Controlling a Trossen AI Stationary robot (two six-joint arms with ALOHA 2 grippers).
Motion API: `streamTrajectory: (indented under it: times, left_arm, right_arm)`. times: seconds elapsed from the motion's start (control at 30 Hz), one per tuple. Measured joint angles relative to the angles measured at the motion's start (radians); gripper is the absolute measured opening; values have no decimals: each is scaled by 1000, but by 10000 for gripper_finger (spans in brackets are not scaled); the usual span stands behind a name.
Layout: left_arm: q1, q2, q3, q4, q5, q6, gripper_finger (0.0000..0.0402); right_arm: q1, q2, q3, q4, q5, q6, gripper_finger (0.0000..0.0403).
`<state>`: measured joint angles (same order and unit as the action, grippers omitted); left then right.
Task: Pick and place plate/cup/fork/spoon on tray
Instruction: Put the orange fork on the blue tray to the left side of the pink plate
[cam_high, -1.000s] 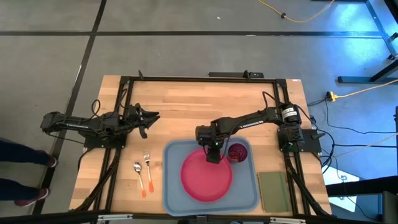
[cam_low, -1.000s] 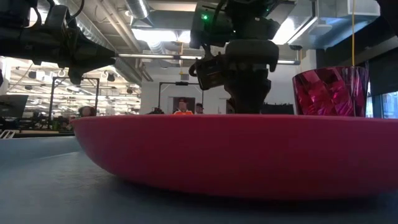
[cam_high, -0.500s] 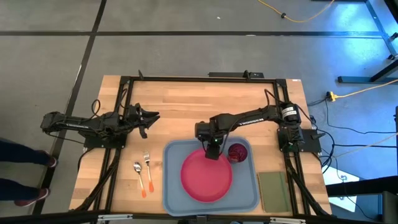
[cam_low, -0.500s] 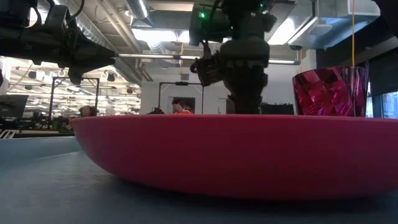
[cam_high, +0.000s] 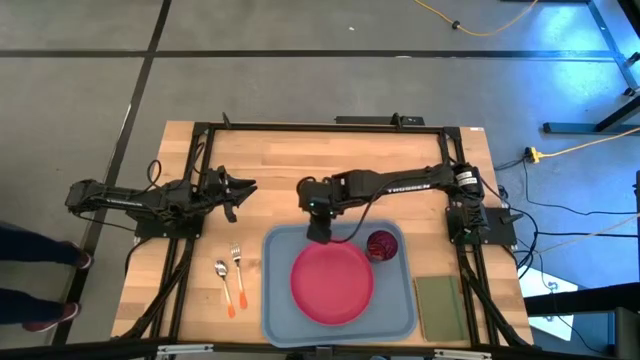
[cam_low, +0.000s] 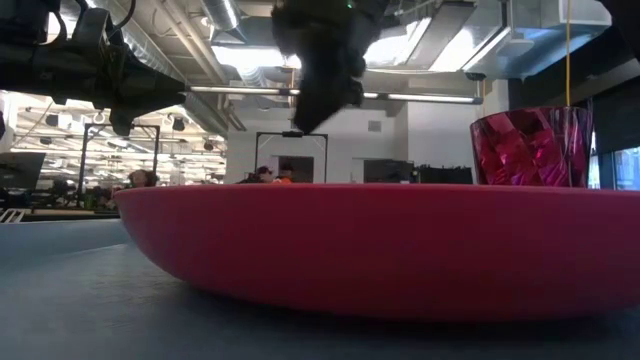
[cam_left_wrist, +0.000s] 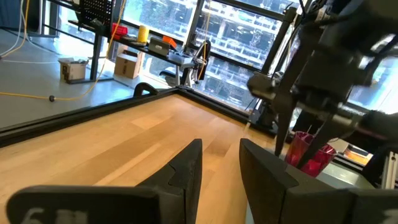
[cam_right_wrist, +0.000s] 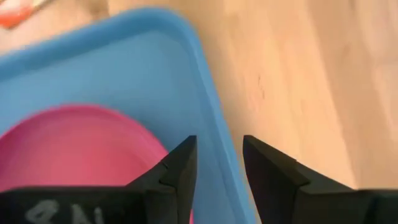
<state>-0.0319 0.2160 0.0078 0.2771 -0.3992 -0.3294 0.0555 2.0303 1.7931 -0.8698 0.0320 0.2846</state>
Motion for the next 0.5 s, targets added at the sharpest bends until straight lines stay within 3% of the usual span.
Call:
streamTrajectory:
  times: [0.33, 0.5]
  left_arm:
    - [0, 0, 0, 0, 0, 0, 99]
    - [0, 0, 0, 0, 0, 0, 99]
  right_arm:
    - [10, -24, 19, 110, 9, -164, 134]
    - [8, -159, -117, 287, 13, -224, 134]
